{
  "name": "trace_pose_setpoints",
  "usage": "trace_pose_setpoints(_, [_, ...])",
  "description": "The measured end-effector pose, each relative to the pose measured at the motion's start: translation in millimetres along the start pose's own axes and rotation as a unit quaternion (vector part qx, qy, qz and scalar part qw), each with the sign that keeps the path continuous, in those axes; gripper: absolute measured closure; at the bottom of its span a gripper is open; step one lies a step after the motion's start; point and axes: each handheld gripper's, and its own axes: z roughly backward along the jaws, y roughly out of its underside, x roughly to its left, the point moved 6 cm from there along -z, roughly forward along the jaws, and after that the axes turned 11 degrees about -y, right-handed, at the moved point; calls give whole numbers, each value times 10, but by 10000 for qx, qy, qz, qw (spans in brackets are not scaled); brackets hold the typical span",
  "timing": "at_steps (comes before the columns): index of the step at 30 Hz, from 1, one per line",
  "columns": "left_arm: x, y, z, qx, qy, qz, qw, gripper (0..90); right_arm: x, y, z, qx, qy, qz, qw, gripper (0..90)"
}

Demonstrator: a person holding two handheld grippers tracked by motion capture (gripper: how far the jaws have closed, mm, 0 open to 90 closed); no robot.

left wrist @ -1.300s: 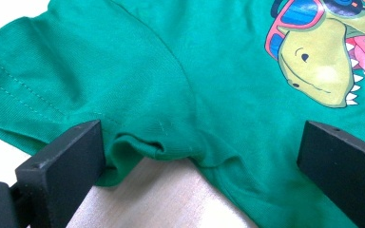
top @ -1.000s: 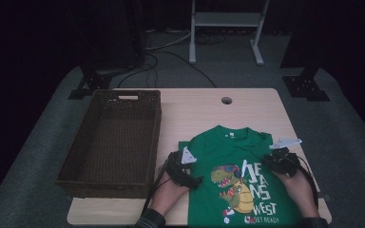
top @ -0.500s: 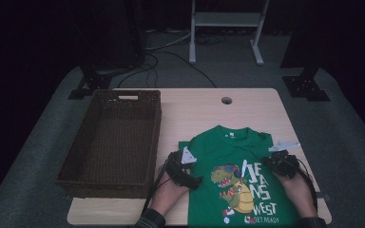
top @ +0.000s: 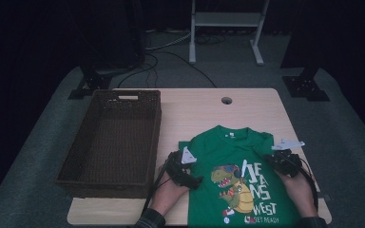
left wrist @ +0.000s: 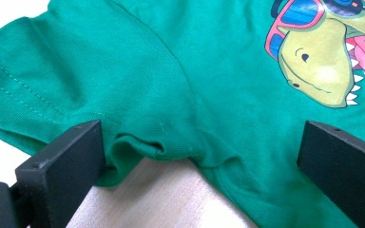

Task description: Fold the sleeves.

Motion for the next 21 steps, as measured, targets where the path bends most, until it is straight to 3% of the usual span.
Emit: trace_pose_setpoints(21, [0,0,0,1,-1,0,10000,12,-131,-23,179,-296,207,-134,9993,880])
